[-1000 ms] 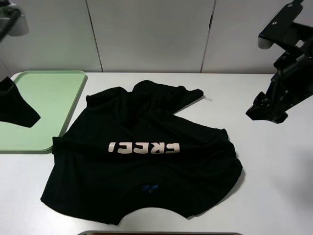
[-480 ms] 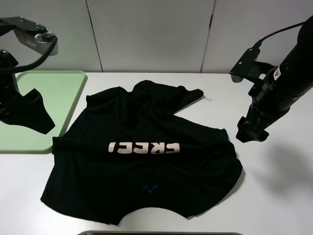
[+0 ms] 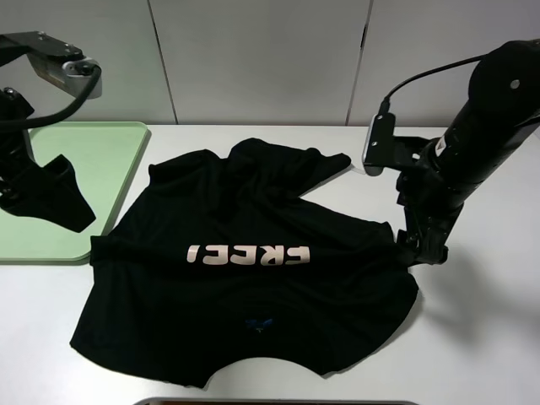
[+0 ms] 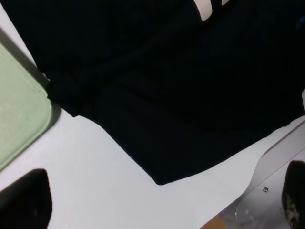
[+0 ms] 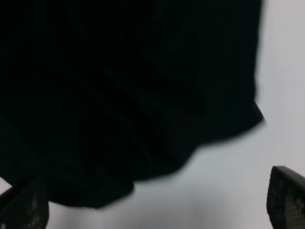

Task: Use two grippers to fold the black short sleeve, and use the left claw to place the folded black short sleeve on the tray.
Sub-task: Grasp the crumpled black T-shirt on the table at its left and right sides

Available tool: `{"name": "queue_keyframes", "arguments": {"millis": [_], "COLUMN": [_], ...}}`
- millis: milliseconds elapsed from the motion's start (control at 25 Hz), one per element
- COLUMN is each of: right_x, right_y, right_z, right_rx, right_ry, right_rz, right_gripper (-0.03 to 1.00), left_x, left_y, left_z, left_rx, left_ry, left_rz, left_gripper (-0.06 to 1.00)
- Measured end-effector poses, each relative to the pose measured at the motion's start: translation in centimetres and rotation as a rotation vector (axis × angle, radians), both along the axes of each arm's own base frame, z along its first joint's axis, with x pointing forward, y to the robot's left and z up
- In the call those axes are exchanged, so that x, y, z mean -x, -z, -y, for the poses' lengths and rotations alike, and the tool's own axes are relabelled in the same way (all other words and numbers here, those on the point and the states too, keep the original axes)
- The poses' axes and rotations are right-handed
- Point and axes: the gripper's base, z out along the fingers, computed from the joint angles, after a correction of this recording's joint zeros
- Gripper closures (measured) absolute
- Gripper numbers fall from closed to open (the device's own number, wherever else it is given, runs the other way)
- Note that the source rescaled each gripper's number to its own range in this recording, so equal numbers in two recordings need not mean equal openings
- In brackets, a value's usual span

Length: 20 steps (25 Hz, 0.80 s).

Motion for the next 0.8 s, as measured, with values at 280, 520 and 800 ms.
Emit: {"name": "queue_keyframes", "arguments": {"millis": [280, 520, 800], "right_x": [0.1, -0.6, -1.7], "right_y": [3.3, 5.2, 5.0], "right_z": [-2.6, -2.3, -2.4], "right_rx": [0.051, 0.125, 0.145], "right_ry": [-0.172, -0.202, -0.235], "right_rz": [-0.032, -0.031, 0.092], "right_gripper": [-0.03, -0.03, -0.03], "left_x": [0.1, 0.2, 0.2], "left_y": [0.0, 0.0, 0.0], "left_z": [0.0, -0.1, -0.1], "left_rx": [-0.003, -0.008, -0.009], "left_ry": [0.002, 0.005, 0.007], "left_rz": [-0.01, -0.023, -0.026], "left_gripper": [-0.01, -0.01, -0.01]}}
